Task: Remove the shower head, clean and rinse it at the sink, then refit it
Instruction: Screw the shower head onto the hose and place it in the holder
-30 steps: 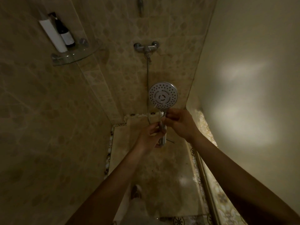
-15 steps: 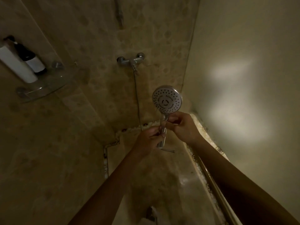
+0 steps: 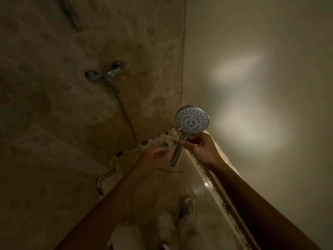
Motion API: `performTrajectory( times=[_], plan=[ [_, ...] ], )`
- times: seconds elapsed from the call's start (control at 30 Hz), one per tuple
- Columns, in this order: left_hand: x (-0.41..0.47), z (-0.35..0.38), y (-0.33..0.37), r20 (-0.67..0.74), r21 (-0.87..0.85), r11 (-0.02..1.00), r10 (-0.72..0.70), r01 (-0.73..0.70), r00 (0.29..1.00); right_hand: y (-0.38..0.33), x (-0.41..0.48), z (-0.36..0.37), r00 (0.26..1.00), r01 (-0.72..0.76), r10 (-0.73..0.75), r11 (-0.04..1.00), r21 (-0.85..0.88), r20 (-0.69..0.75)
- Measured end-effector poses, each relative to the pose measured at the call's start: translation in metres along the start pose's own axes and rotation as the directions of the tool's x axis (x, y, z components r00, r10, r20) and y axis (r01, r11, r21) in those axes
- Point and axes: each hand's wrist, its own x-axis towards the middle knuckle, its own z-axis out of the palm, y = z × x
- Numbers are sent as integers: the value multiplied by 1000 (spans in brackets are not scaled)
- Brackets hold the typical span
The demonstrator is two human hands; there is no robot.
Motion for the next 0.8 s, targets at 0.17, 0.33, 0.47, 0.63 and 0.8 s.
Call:
performTrajectory(
  times=[0.17, 0.33, 0.47, 0.63, 0.8],
  plan=[
    [72, 3, -13, 90, 151, 978, -157, 143, 983, 24, 65, -35, 999, -46, 44, 997, 70, 30],
    [129, 14, -82, 232, 360, 882, -399, 303, 887, 67, 113, -54, 985, -170, 170, 971, 170, 15],
    [145, 30, -102, 260, 445, 812, -520, 377, 814, 114, 136, -52, 961, -264, 275, 940, 215, -21],
    [187, 55, -145, 322, 592, 741, -579, 318, 749, 188, 152, -38, 923, -358, 380, 906, 228, -61],
    [254, 97, -229, 344, 673, 698, -588, 244, 732, 291, 161, -6, 850, -449, 512, 827, 340, -124]
  ],
)
